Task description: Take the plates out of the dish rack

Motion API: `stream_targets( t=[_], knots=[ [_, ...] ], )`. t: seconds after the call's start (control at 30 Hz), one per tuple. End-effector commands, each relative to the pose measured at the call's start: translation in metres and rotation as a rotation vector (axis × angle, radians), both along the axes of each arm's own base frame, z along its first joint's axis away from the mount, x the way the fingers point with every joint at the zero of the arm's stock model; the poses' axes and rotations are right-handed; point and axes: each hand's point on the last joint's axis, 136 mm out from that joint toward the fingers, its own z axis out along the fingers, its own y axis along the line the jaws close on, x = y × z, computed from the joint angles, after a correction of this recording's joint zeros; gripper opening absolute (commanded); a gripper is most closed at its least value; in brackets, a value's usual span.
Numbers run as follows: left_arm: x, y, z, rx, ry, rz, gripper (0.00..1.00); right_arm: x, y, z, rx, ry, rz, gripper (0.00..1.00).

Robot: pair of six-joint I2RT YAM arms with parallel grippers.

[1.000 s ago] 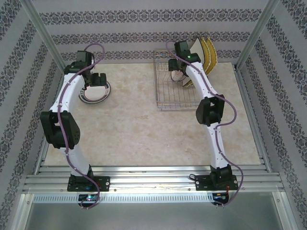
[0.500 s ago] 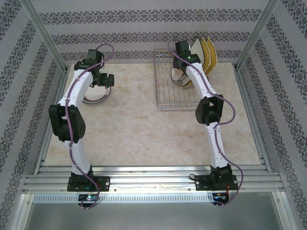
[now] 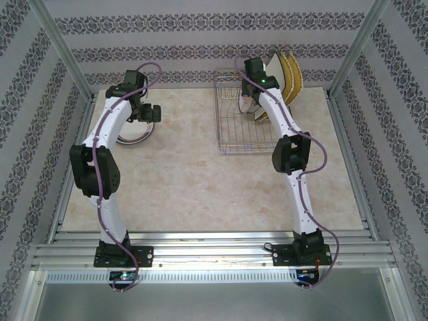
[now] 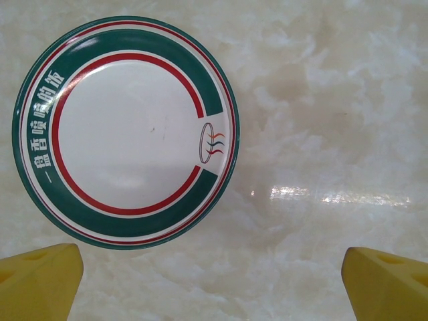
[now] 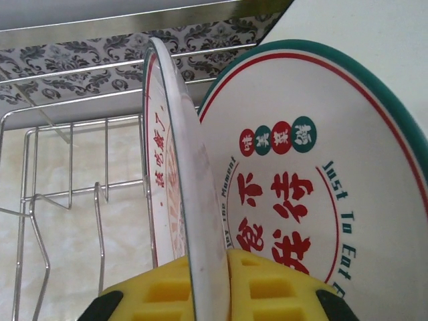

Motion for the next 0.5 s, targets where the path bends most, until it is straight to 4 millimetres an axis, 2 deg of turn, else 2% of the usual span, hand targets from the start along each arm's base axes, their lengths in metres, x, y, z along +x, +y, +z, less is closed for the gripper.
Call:
stream_targets(
  t=[0.0, 0.2, 0.47],
  knots=[
    [-0.007, -0.003, 0.004, 0.006, 0.009, -0.011, 1.00, -0.007, 0.012, 0.056, 0.025, -0.088, 0.033, 0.07],
    [-0.008, -0.006, 0.000, -0.004, 0.015, -0.017, 1.00, -0.024, 0.007, 0.100, 0.001, -0.135, 0.033, 0.00],
    [-0.009, -0.007, -0.002, -0.009, 0.013, -0.020, 1.00, -0.051, -0.003, 0.154, -0.027, -0.186, 0.025, 0.00]
  ],
)
